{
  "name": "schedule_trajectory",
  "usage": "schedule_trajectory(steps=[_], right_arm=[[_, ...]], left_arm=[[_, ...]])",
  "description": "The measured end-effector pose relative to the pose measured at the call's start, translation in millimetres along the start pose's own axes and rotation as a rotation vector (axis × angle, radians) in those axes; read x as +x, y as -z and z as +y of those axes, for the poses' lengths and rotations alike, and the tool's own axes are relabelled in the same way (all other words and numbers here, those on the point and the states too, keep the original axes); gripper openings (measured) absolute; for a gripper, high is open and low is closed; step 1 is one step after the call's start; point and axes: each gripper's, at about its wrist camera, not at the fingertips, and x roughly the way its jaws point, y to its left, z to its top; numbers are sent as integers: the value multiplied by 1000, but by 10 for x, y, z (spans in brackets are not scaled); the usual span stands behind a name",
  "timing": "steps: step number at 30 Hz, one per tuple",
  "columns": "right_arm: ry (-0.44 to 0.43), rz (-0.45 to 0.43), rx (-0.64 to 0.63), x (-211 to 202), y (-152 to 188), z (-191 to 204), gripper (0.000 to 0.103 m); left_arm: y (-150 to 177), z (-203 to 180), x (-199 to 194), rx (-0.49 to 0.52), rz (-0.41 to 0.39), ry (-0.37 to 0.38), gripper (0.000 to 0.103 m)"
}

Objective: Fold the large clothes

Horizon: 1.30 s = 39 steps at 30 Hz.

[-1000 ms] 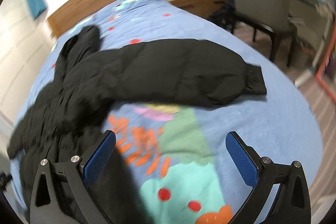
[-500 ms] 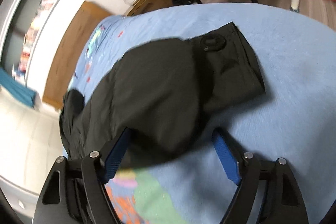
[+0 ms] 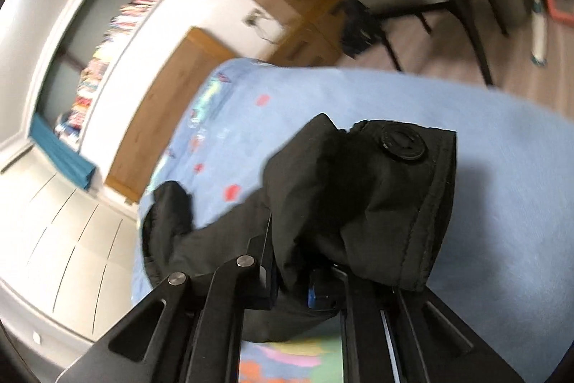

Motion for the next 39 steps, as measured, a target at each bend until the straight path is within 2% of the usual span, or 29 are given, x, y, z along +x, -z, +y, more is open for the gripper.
schedule_trajectory(steps=[3,8,12,16,25,30,34,37,39], right_arm=[[-59,-12,-91,-80,-47,491,11],[-149,16,-234,-123,135,1344,11],[-174,69,-350,0,433,1966,11],[-164,143,-443,234,915,2449,11],[-51,300,-639,841,1979,2949,11],[18,392,-718,1200,2444,2962,13],[100,436,-769,1346,2736,2939,19],[107,464,-746,1388,2811,2916,41],[90,474,-752,1348,2854,2984,61]], left_arm=[[-25,138,-89,-38,-33,15,89],[-9,468,-212,-83,-80,4,89],[18,772,-291,-118,-107,-13,89],[71,1075,-308,-147,-120,-24,89],[212,1651,-149,-240,-108,-3,89],[292,1893,-13,-266,-81,2,89],[351,2089,36,-290,-64,0,89],[383,2201,14,-305,-67,-6,89],[410,2259,-48,-309,-87,-28,89]])
